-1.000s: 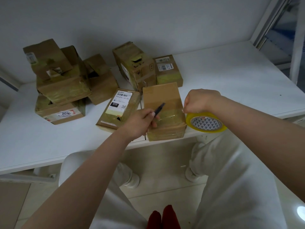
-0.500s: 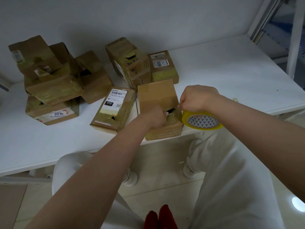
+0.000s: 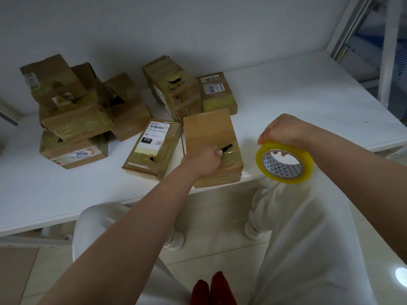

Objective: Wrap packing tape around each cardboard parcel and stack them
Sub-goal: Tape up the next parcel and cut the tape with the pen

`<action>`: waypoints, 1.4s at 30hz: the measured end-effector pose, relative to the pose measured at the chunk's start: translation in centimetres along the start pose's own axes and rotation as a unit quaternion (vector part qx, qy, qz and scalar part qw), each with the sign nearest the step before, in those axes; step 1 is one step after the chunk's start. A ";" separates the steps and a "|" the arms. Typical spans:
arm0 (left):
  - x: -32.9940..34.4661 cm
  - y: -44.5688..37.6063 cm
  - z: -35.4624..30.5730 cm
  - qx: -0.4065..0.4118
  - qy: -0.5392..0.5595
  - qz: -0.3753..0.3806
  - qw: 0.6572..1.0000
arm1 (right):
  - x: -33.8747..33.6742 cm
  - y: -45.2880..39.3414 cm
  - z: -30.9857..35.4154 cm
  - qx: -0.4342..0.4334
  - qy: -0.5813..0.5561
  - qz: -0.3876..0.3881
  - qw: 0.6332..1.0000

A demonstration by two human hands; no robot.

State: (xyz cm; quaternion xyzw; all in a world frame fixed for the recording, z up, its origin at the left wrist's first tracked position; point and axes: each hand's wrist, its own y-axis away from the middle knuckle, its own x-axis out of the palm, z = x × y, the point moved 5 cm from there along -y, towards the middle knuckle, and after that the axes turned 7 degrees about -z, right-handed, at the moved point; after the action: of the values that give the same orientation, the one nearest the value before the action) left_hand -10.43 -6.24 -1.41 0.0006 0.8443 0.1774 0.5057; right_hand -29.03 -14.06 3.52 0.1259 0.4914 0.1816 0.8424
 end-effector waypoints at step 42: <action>-2.7 6.3 2.7 -0.098 0.451 -0.173 0.870 | 3.4 4.0 6.8 -0.109 -0.085 0.142 0.980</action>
State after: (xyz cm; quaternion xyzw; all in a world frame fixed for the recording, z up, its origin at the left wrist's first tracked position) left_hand -7.90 0.03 1.66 -0.2757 0.9452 0.1500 0.0902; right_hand -22.28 -9.19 5.72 0.1173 0.3720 0.3406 0.8555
